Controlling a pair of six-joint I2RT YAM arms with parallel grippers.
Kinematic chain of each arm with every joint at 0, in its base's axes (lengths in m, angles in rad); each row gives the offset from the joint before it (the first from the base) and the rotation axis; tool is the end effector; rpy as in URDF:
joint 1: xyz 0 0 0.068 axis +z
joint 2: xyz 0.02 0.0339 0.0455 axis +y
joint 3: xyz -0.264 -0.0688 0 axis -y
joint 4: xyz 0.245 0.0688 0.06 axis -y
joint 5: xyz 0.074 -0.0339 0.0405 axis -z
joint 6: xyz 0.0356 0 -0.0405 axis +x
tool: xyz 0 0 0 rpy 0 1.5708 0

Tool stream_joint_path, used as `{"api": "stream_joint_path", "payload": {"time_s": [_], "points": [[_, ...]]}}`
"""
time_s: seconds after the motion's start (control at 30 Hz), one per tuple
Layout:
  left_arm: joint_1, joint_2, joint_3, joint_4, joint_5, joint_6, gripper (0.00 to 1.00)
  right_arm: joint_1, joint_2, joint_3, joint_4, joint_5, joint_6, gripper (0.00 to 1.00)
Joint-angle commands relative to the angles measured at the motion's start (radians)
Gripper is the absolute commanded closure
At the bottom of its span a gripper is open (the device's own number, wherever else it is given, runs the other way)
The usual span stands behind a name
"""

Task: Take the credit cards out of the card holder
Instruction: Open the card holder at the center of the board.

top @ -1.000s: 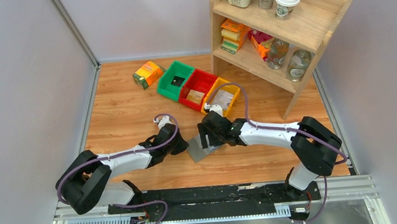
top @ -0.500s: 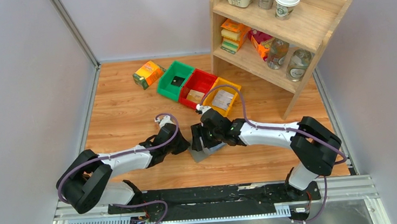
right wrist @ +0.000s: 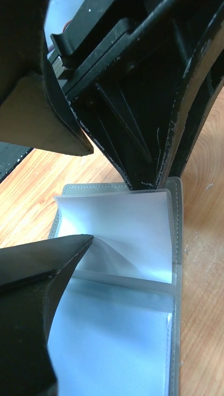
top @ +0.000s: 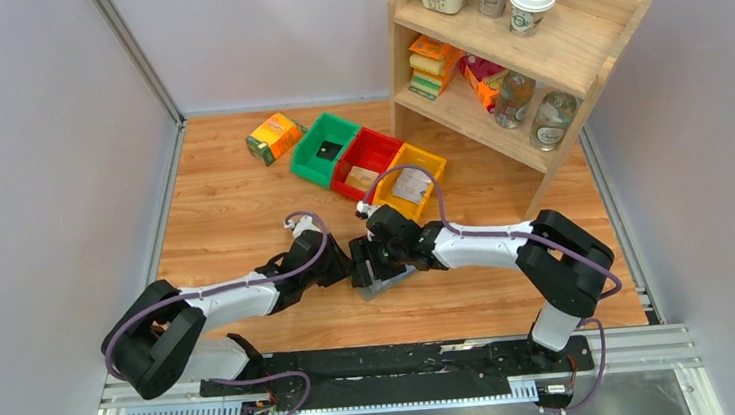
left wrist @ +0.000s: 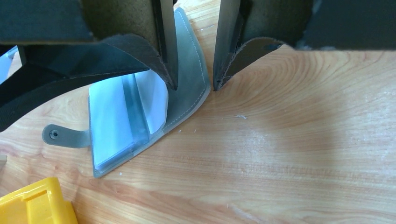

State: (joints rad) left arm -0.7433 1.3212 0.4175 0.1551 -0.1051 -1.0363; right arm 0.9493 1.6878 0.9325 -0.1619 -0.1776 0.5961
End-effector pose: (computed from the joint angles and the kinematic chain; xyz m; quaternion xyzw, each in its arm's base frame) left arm 0.1746 -0.1554 0.1395 -0.1544 0.9025 -0.2797 0.2886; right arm 0.1909 0.2773 0.1649 -0.1938 0.9237 0.2833 0.1703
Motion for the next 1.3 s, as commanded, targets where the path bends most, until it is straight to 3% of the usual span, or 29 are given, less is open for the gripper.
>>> {"api": "stream_joint_path", "payload": {"time_s": [0.0,0.57,0.87,1.07,1.1,1.27], "points": [[0.004,-0.051,-0.029,0.043,0.007,-0.034,0.57,-0.003,0.016,0.037,0.019,-0.029,-0.015,0.33],[0.004,-0.297,-0.137,0.063,-0.041,-0.131,0.53,-0.023,0.015,0.005,0.053,-0.048,0.002,0.34],[0.004,-0.193,-0.005,0.087,0.039,-0.085,0.55,-0.024,0.012,-0.004,0.061,-0.049,0.007,0.36],[0.004,-0.054,0.066,0.086,0.099,-0.073,0.64,-0.024,0.004,-0.009,0.062,-0.045,0.008,0.37],[0.004,-0.031,0.069,0.078,0.099,-0.079,0.7,-0.026,0.001,-0.015,0.065,-0.04,0.01,0.37],[0.004,-0.001,0.043,0.02,0.108,-0.108,0.78,-0.03,-0.054,-0.032,0.062,-0.008,0.001,0.37]]}}
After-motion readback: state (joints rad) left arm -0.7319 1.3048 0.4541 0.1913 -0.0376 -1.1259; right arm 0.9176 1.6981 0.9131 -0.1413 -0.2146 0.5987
